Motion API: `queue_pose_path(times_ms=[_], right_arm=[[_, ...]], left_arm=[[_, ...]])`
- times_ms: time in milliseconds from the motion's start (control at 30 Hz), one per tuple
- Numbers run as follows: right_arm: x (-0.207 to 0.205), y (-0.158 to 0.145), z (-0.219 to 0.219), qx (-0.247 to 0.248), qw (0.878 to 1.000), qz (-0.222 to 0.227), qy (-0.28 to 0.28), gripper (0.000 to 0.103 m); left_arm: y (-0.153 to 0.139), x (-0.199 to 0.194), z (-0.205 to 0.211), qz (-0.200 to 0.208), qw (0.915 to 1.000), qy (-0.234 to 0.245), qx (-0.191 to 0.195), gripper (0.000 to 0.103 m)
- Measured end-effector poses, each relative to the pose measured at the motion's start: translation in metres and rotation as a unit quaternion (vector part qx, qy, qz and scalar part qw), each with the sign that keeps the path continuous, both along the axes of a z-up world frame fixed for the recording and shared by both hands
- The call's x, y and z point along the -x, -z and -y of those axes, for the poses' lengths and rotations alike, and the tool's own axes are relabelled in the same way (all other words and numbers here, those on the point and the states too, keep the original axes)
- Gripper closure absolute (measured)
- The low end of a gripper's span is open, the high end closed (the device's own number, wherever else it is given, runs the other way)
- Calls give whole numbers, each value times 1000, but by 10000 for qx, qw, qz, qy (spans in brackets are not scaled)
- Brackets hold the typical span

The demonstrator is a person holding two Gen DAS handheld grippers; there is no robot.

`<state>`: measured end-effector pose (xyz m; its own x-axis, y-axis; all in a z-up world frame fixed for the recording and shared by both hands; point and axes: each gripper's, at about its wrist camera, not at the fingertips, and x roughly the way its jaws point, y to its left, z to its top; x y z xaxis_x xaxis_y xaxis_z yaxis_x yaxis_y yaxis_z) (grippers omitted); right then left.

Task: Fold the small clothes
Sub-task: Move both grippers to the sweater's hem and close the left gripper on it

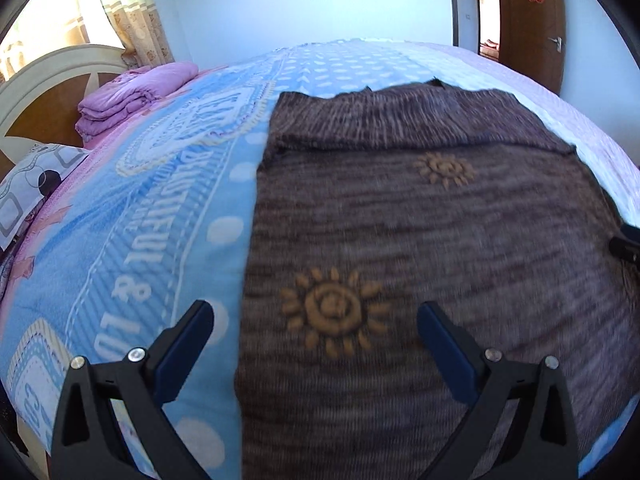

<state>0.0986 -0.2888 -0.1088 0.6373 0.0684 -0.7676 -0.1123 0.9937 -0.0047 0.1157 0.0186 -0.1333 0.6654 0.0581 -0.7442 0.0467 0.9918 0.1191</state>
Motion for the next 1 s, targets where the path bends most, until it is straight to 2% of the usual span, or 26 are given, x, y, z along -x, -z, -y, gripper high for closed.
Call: queue_pose_path(times_ms=[133,533,700,833,933,1000], right_arm=[[14,3,-3,131,9999,-24,-46,32],[59,12,-12,393,9987,-25,-331,24],[76,16,-12,417,9983,229,-333,23],[87,19,-12,401,9980,392,-285,21],[91,20,-11,372,9979,458,-269,20],[93,21,-11,372,9977,499,-273,19]], left_arm=[[0,11,-4,22,10000,19,41,0],[1,44,-10,-6,9999,140,34,0],[5,61,-21,-94,9999,31,58,0],[12,77,-32,-330,9989,-57,327,2],[15,92,-41,-460,9964,-131,697,9],[15,100,-43,-478,9956,-155,786,16]])
